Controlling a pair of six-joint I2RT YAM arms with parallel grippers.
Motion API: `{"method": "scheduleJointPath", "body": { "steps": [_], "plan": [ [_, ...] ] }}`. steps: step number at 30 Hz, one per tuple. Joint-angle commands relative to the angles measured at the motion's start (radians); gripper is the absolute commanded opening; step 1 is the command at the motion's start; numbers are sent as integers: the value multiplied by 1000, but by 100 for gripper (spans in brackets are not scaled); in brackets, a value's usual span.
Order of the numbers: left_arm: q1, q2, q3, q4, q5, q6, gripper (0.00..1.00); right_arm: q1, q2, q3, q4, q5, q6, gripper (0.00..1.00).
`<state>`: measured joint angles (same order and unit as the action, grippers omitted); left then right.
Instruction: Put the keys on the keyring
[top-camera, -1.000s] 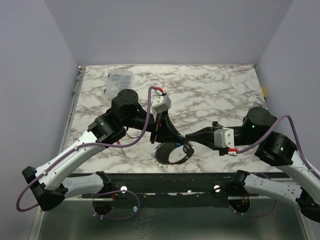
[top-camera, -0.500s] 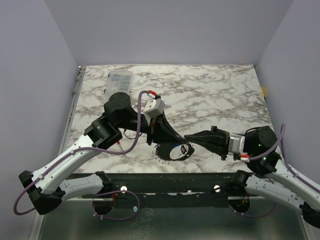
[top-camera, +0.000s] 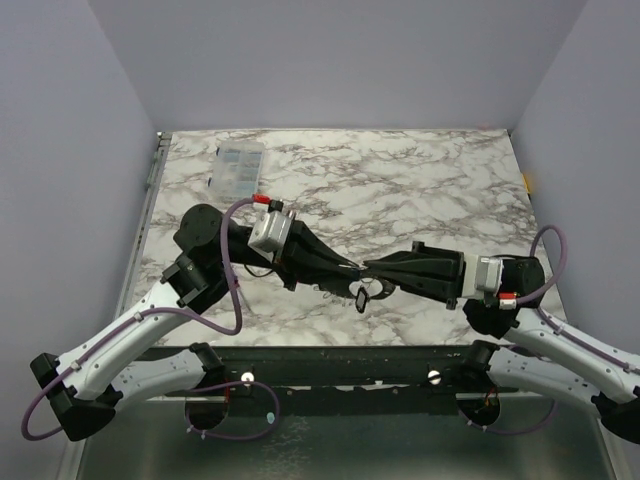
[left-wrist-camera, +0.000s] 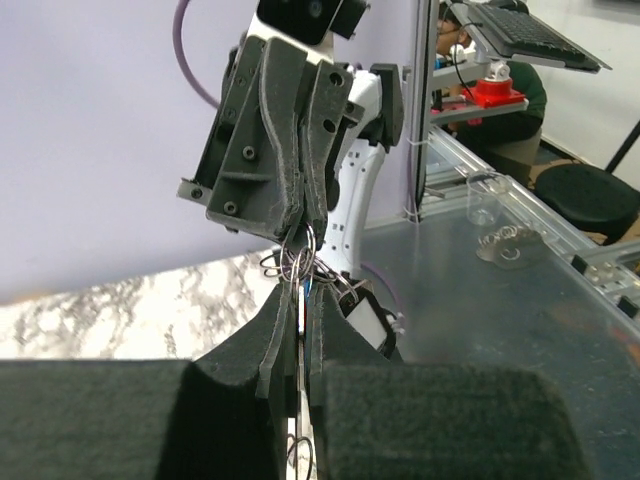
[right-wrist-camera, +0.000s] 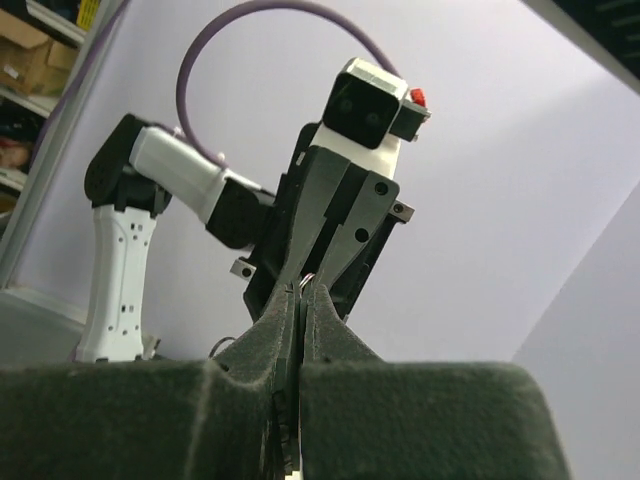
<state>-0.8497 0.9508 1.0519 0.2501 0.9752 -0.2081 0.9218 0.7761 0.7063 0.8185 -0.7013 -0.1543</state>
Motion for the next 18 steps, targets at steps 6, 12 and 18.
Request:
{"method": "scheduleJointPath", "body": {
  "steps": [6, 12, 18],
  "plan": [
    [4, 15, -14, 118, 45, 72, 0, -2, 101, 9, 548, 82, 298, 1],
    [4, 5, -32, 120, -24, 147, 0, -2, 133, 33, 599, 177, 395, 1],
    [4, -12, -77, 128, -118, 258, 0, -2, 183, 20, 764, 381, 532, 1]
  ]
}}
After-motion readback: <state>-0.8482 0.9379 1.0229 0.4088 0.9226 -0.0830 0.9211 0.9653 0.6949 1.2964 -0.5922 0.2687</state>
